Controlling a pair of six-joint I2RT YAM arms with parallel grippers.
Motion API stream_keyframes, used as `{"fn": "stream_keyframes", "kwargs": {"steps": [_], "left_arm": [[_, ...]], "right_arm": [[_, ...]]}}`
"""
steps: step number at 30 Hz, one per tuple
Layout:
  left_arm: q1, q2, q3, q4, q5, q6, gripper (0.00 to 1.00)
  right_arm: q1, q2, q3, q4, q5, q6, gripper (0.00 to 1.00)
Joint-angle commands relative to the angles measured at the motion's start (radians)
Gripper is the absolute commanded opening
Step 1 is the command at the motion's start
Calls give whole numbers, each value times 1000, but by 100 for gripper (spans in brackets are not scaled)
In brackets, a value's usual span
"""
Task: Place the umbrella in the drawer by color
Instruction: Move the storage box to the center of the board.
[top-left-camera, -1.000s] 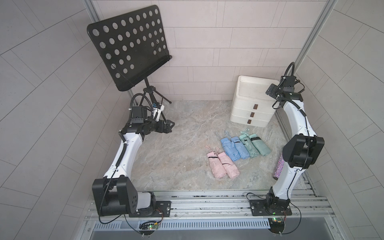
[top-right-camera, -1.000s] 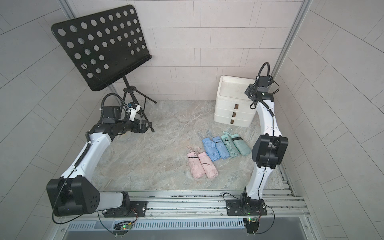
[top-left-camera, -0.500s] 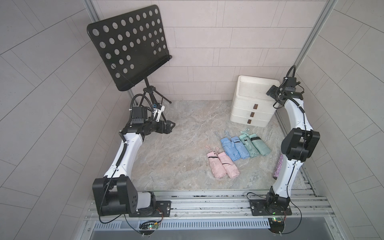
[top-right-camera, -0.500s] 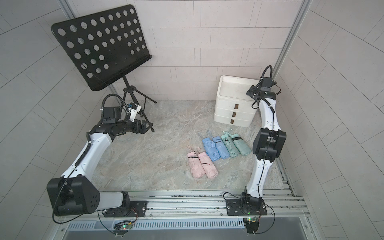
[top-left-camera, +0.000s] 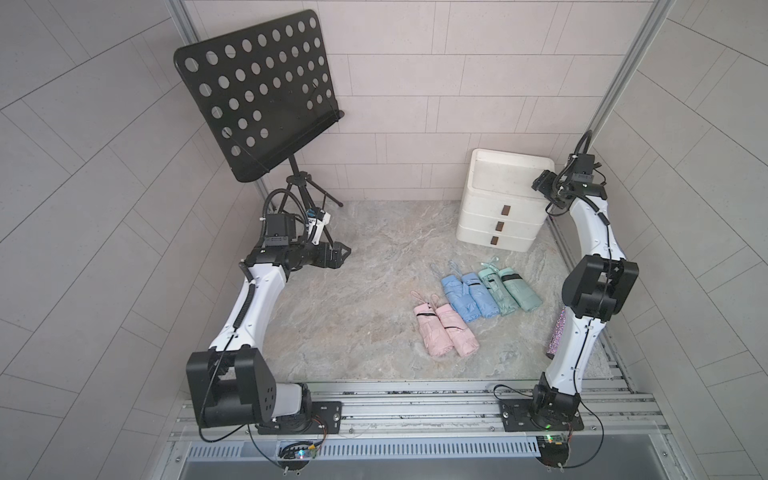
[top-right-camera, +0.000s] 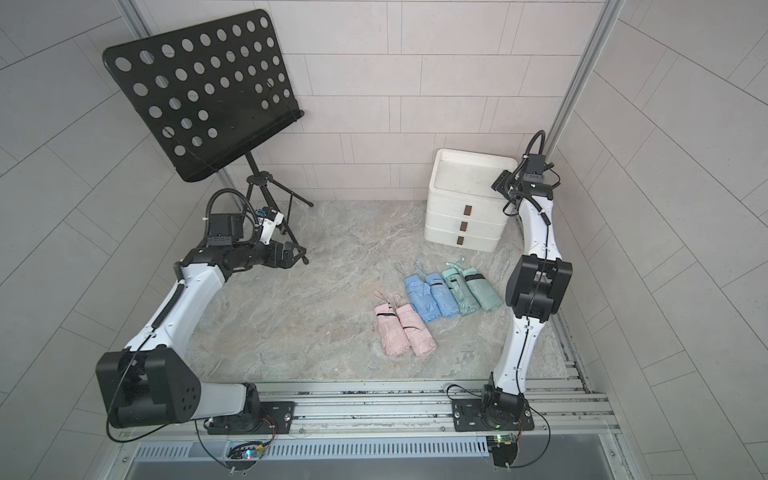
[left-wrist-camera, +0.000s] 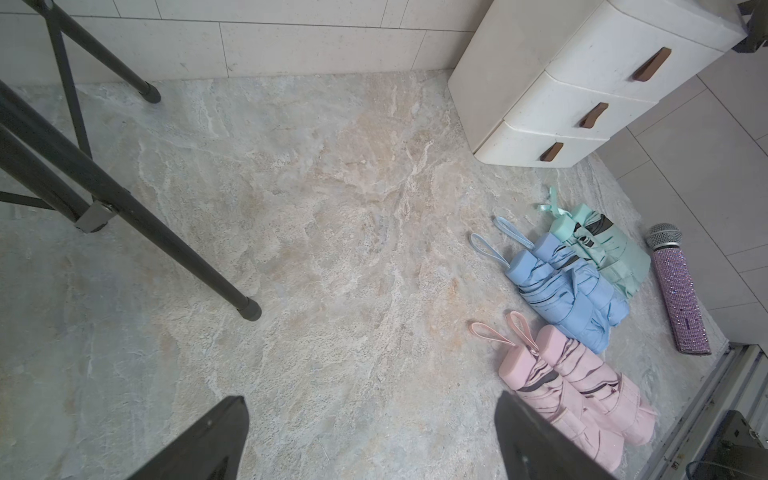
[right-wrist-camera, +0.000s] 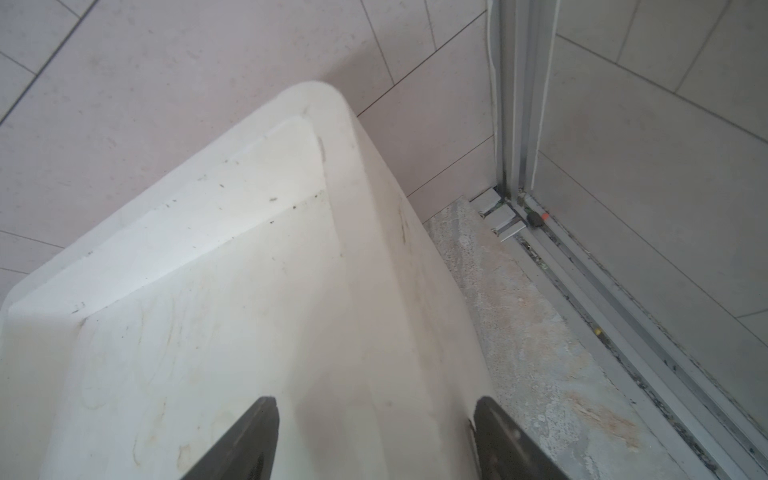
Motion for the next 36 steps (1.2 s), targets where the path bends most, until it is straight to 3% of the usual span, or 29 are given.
{"fn": "stream_keyframes", "kwargs": {"steps": [1, 14, 24, 36], "left_arm": [[0, 4, 29, -27, 26, 28, 100], [2, 23, 51, -22, 48, 24, 100], [1, 105, 179, -31, 85, 4, 100], [-13, 231, 345, -6, 120, -45, 100]], "right_arm": [[34, 31, 13, 17, -91, -1, 75], [85, 79, 65, 12, -201, -50, 68], [142, 116, 110, -13, -246, -106, 60], [232, 182, 192, -64, -309, -184, 59]]}}
